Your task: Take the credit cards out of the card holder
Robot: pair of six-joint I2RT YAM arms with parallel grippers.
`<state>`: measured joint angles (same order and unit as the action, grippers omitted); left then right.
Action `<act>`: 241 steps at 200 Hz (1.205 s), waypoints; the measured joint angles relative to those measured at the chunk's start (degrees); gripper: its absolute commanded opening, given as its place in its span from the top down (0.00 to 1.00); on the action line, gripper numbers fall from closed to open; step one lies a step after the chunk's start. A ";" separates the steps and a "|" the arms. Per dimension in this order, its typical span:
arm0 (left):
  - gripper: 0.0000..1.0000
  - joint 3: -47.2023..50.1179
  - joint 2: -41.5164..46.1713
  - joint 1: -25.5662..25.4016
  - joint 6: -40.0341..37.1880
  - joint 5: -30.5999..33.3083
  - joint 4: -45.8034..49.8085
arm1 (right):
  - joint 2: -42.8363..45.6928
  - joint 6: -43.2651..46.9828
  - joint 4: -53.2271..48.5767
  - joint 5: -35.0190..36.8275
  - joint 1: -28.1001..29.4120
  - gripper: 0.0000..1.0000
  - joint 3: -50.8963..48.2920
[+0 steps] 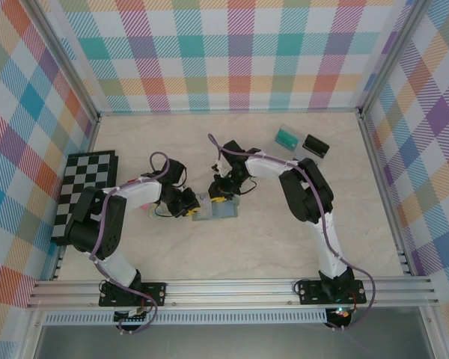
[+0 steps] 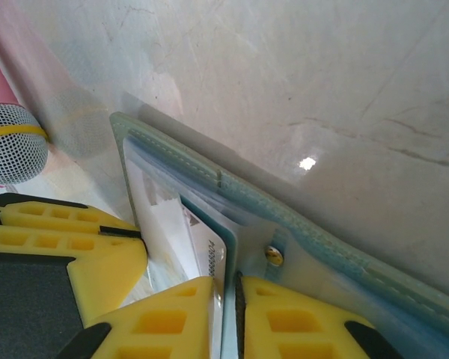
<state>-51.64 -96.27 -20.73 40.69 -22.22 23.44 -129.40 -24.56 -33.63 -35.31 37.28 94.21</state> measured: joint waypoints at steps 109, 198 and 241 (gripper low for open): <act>0.86 0.00 -0.22 0.00 -0.46 -0.85 0.37 | -0.20 0.00 3.02 -2.75 -0.15 0.84 -0.04; 0.86 -0.28 -0.74 0.02 -1.77 -2.36 0.57 | -0.22 1.84 3.02 -1.42 0.33 0.83 0.02; 0.86 -0.31 -0.74 0.02 -1.99 -2.58 0.81 | -0.96 3.85 2.32 0.15 0.61 0.92 1.33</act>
<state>-51.94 -97.01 -20.71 38.70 -24.80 24.25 -130.37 -20.71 -31.31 -35.16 37.89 95.55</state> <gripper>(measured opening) 0.142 0.117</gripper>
